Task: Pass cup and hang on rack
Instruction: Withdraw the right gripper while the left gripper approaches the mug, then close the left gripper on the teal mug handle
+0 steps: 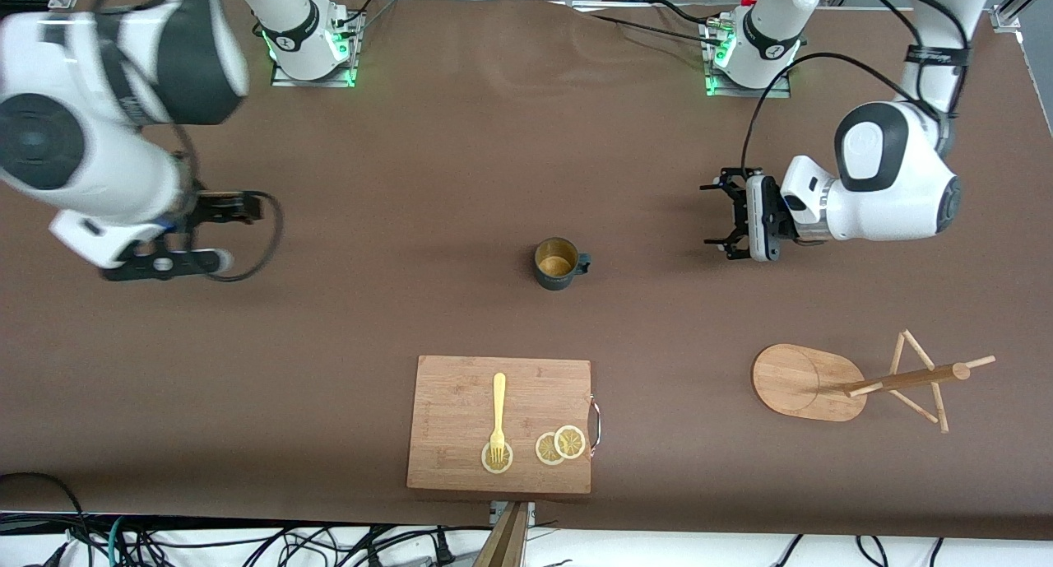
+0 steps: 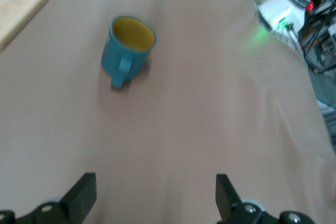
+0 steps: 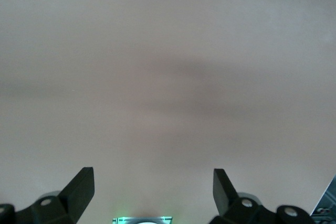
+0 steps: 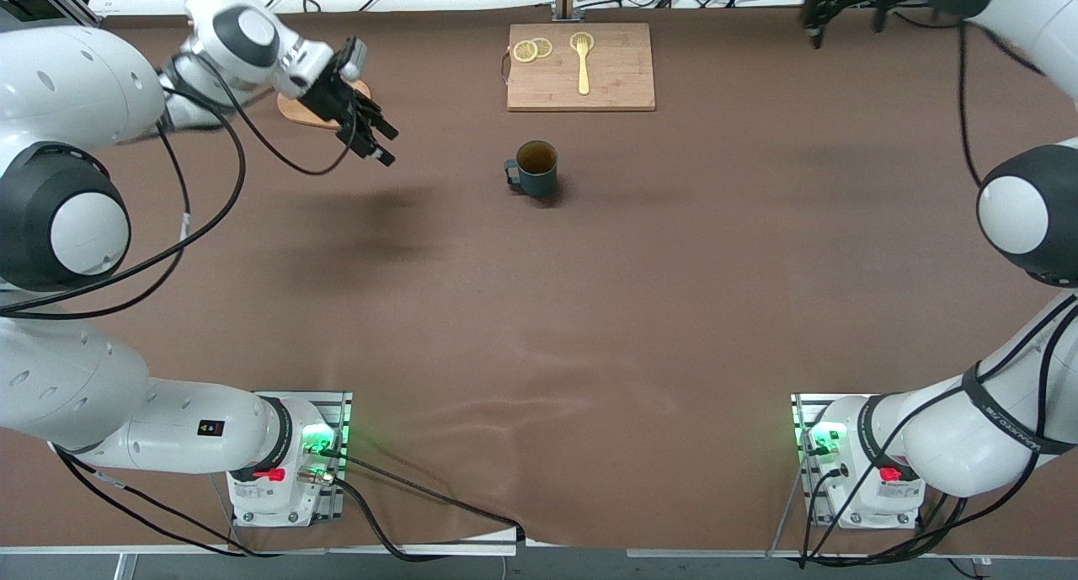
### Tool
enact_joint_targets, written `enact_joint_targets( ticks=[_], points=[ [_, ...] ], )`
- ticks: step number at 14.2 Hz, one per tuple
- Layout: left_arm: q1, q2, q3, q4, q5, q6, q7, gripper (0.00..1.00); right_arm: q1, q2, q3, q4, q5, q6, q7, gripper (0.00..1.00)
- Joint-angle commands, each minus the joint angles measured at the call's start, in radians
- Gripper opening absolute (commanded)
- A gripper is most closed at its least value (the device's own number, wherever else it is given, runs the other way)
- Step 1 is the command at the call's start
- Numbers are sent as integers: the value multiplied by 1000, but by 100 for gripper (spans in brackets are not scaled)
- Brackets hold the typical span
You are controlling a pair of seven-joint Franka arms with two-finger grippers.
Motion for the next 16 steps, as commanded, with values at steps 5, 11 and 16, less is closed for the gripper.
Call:
enact_joint_targets(
  ticks=[5, 11, 16],
  points=[
    [-32, 232, -39, -122, -659, 119, 834, 100, -342, -115, 166, -48, 124, 94, -25, 100],
    [-56, 462, -134, -35, -1075, 119, 1233, 100, -566, -398, 367, -361, 61, 154, -23, 100],
    [-104, 556, -134, 101, -1098, 121, 1238, 100, -537, -384, 365, -354, 5, 196, -59, 100]
  ],
)
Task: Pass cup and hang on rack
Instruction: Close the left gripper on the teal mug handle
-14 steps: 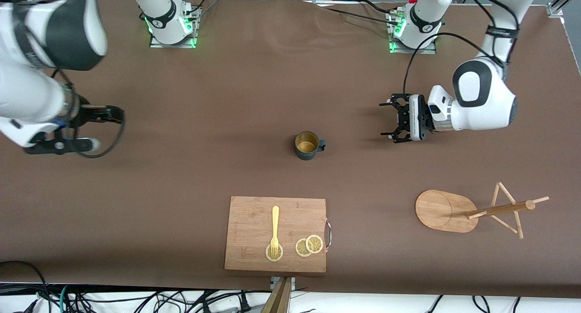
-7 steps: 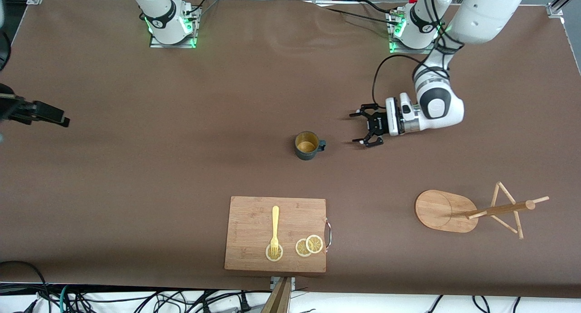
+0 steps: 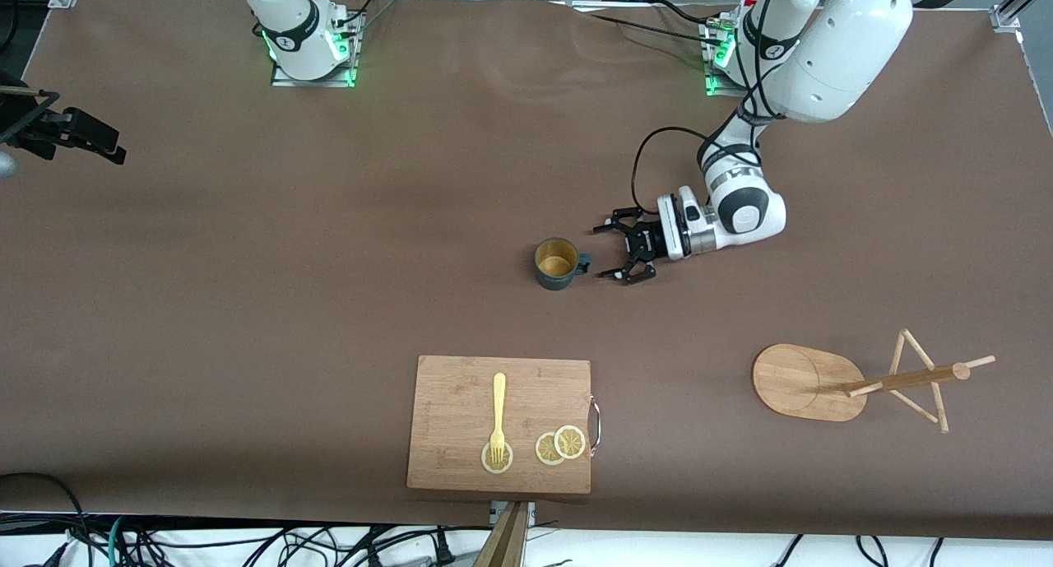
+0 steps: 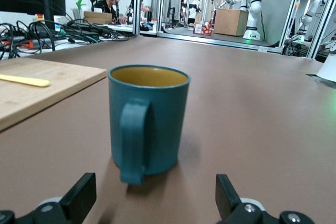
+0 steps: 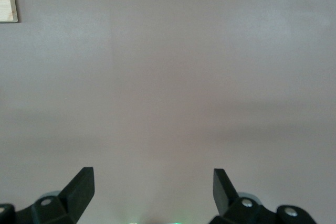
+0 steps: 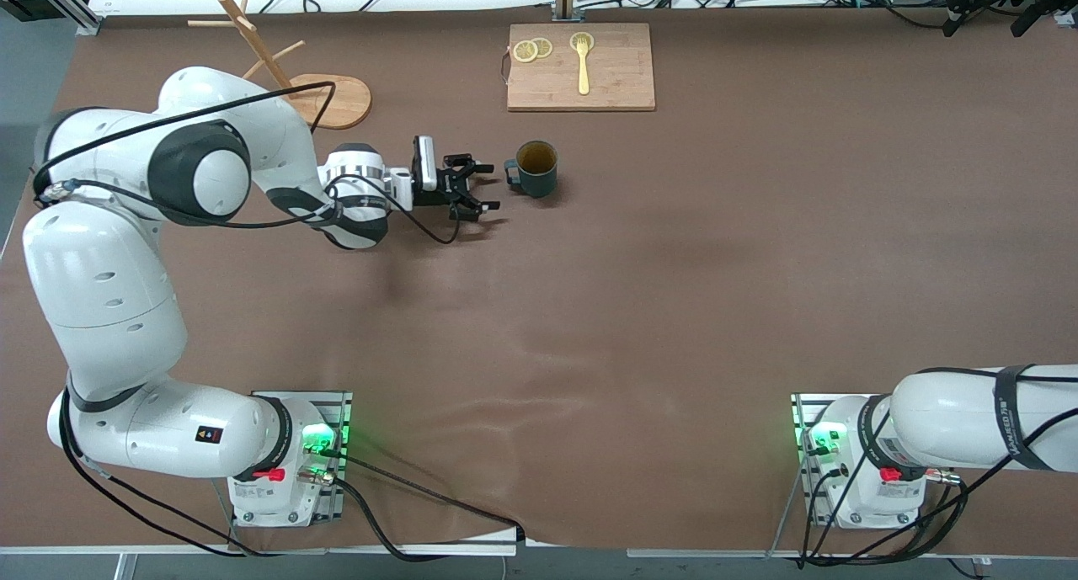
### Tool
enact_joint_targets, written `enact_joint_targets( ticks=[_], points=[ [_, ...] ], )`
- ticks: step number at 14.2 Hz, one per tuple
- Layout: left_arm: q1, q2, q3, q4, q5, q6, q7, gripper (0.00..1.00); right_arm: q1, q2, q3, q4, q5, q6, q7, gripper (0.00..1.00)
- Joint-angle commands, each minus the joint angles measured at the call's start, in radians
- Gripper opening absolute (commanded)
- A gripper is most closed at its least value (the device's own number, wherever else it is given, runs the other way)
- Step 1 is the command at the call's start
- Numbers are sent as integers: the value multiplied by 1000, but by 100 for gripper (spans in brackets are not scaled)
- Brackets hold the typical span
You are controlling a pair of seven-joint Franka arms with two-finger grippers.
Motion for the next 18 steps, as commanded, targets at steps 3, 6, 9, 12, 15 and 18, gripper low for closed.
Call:
enact_joint_targets(
  ticks=[3, 6, 9, 12, 15, 18],
  points=[
    [-29, 91, -2, 114, -61, 3, 152, 100, 10, 103, 7, 128, -9, -25, -22, 100],
    [-38, 92, -2, 112, -69, 1, 155, 100, 10, 109, 5, 131, -1, -25, -18, 100],
    [-46, 88, -2, 112, -64, 1, 159, 78, 10, 112, 2, 129, 4, -11, -16, 100],
    [-46, 85, 0, 111, -53, 0, 155, 27, 13, 112, 7, 128, 5, -11, -18, 100],
    [-44, 85, 4, 108, -53, 0, 155, 4, 13, 109, 8, 128, 5, -17, -18, 100],
    [-34, 83, 13, 106, -53, -2, 146, 0, 14, 107, 10, 128, 5, -14, -18, 100]
  ],
)
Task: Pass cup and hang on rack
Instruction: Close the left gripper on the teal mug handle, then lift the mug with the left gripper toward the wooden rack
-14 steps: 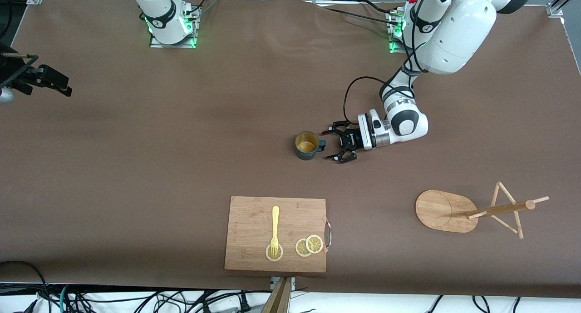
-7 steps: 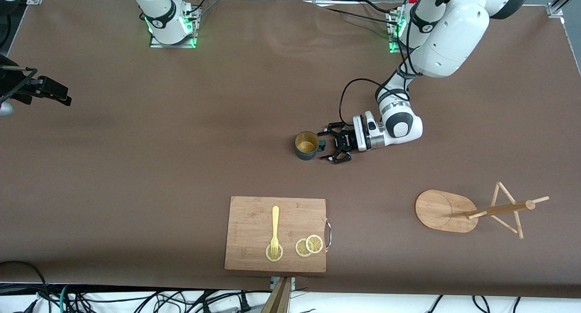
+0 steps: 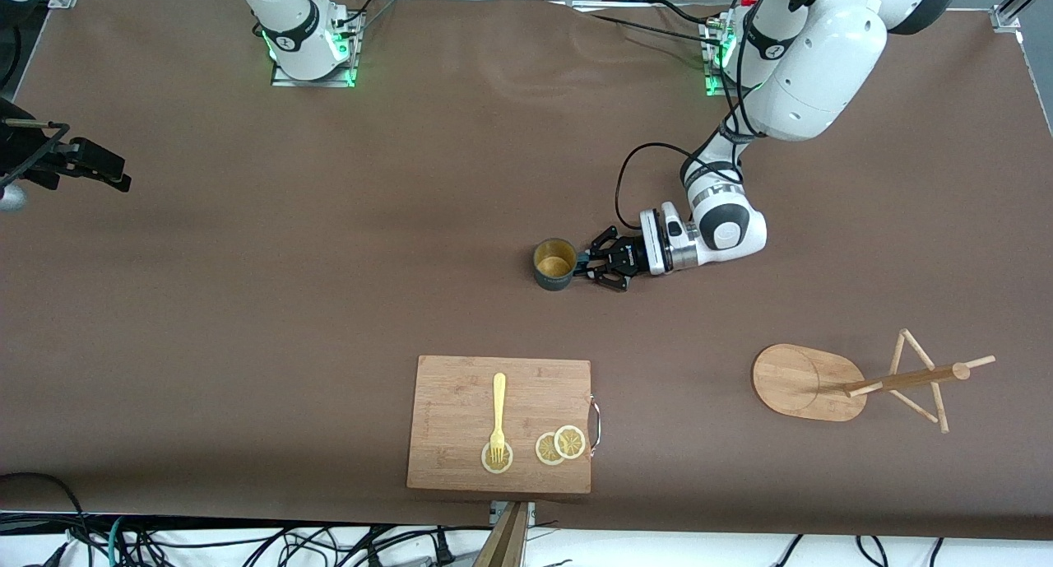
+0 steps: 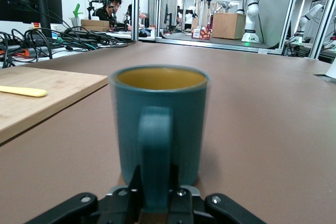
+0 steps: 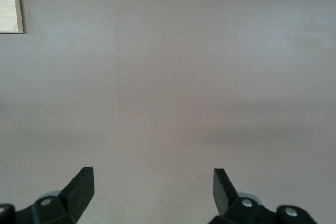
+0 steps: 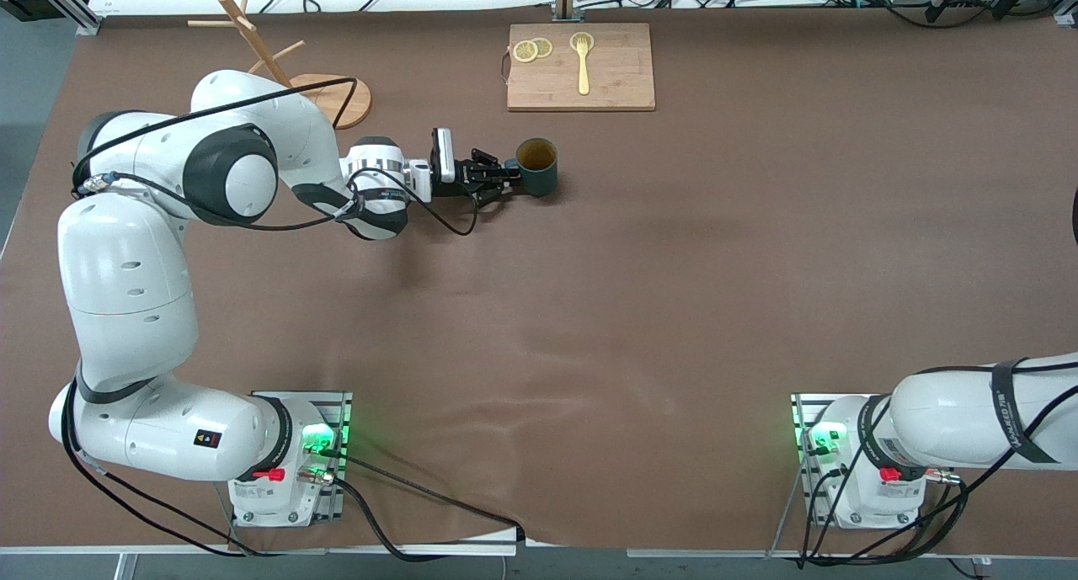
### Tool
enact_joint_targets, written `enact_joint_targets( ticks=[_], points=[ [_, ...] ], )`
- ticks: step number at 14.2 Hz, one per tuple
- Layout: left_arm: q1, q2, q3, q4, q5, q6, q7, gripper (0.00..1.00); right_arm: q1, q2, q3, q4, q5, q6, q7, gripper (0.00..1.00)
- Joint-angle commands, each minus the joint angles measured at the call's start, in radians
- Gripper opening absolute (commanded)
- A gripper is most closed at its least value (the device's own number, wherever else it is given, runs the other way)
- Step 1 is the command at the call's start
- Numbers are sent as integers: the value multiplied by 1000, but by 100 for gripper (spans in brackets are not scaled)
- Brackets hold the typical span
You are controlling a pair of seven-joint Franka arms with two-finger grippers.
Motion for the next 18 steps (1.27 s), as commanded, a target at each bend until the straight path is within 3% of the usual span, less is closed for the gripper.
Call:
enact_joint_targets(
  ticks=[1, 3, 6, 13, 15, 18],
  points=[
    [8, -1, 14, -9, -41, -8, 129, 0, 4, 1, 2, 21, 6, -19, -11, 100],
    [25, -36, 16, -36, -41, -14, -3, 0, 4, 3, 2, 21, 6, -19, -11, 100],
    [59, -163, 16, -117, -27, -19, -318, 0, 5, 1, 4, 19, 6, -27, -11, 100],
    [342, -380, 42, -206, 279, -226, -1029, 0, 10, 1, 4, 21, 8, -26, -11, 100],
    [412, -394, 89, -205, 321, -366, -1188, 0, 10, 1, 4, 21, 14, -26, -11, 100],
    [433, -435, 210, -200, 375, -541, -1442, 0, 10, 1, 4, 21, 14, -26, -11, 100]
  ],
)
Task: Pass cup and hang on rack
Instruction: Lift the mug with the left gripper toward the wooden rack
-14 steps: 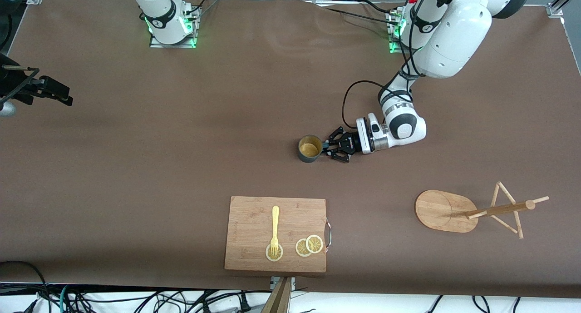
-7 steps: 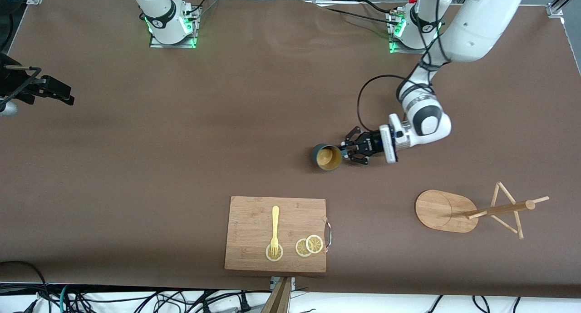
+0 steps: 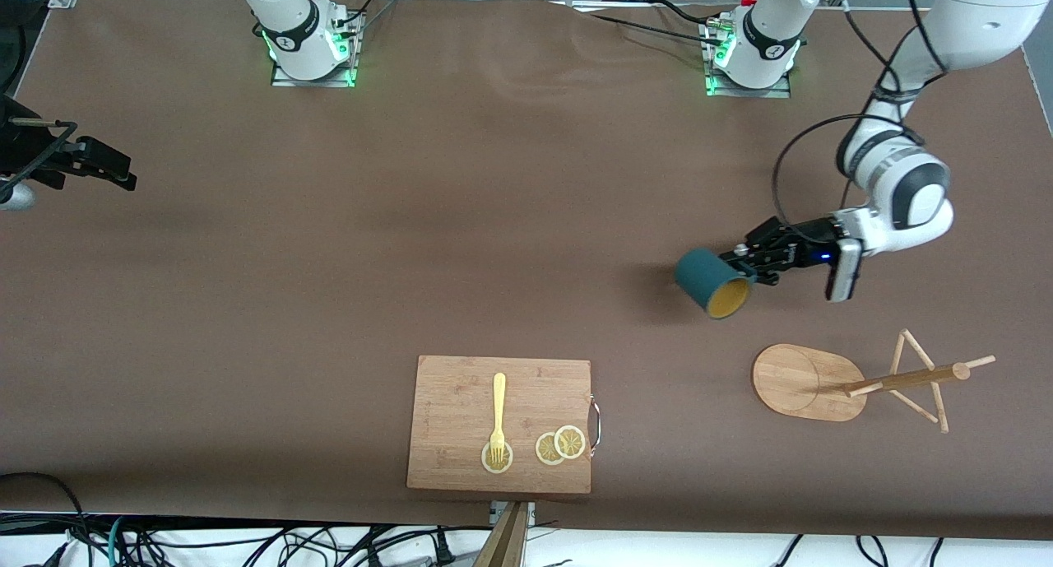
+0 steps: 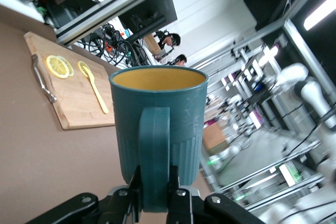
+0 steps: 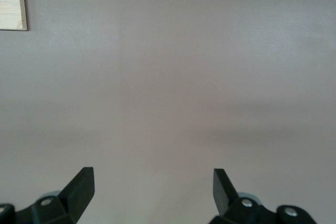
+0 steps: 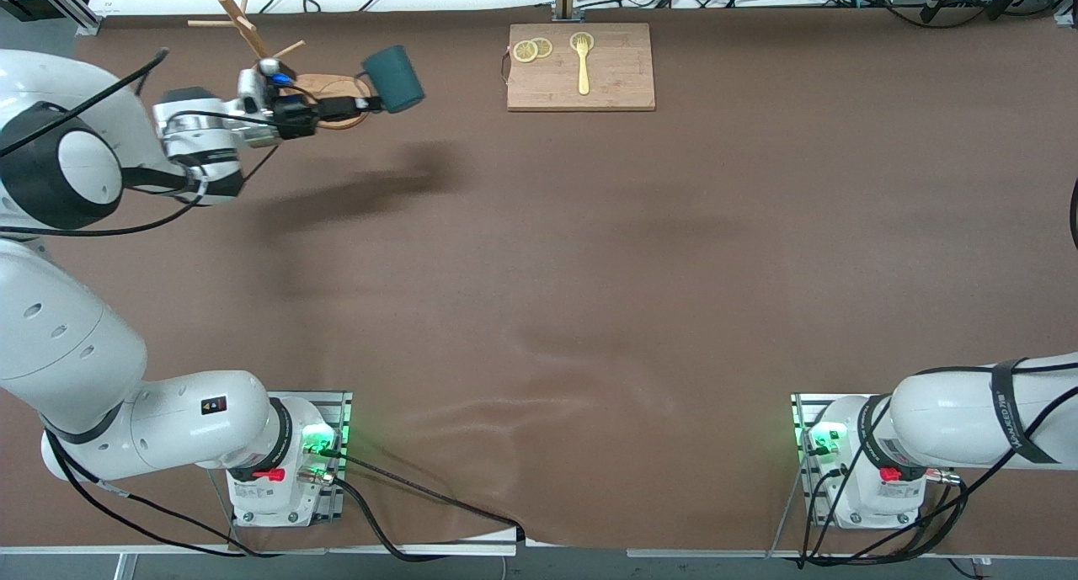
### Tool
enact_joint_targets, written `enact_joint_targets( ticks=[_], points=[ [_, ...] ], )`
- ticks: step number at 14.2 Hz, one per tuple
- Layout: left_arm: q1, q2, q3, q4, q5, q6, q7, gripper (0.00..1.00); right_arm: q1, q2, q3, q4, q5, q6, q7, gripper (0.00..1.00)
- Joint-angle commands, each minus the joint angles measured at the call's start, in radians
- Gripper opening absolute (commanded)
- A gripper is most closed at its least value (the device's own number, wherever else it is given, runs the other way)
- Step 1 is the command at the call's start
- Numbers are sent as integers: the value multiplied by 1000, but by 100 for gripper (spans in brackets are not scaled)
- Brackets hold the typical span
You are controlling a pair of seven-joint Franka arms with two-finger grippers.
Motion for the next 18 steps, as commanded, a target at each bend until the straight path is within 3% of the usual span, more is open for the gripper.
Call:
enact_joint_targets(
  ticks=[1, 4, 9, 13, 18],
  points=[
    [25, -54, 74, -22, 21, -141, -213, 0, 1, 1, 1, 19, 12, -20, -11, 100],
    [54, -54, 143, -18, 21, -235, -397, 0, 1, 1, 1, 19, 12, -19, -11, 100],
    [122, -37, 149, -15, -72, -306, -673, 0, 3, 1, 9, 19, 12, -16, -11, 100],
    [136, 52, 148, 22, -214, -361, -735, 0, 3, 1, 13, 19, 12, -14, -10, 100],
    [167, 117, 148, 56, -263, -387, -746, 0, 3, 1, 13, 19, 12, -17, -10, 100]
  ],
)
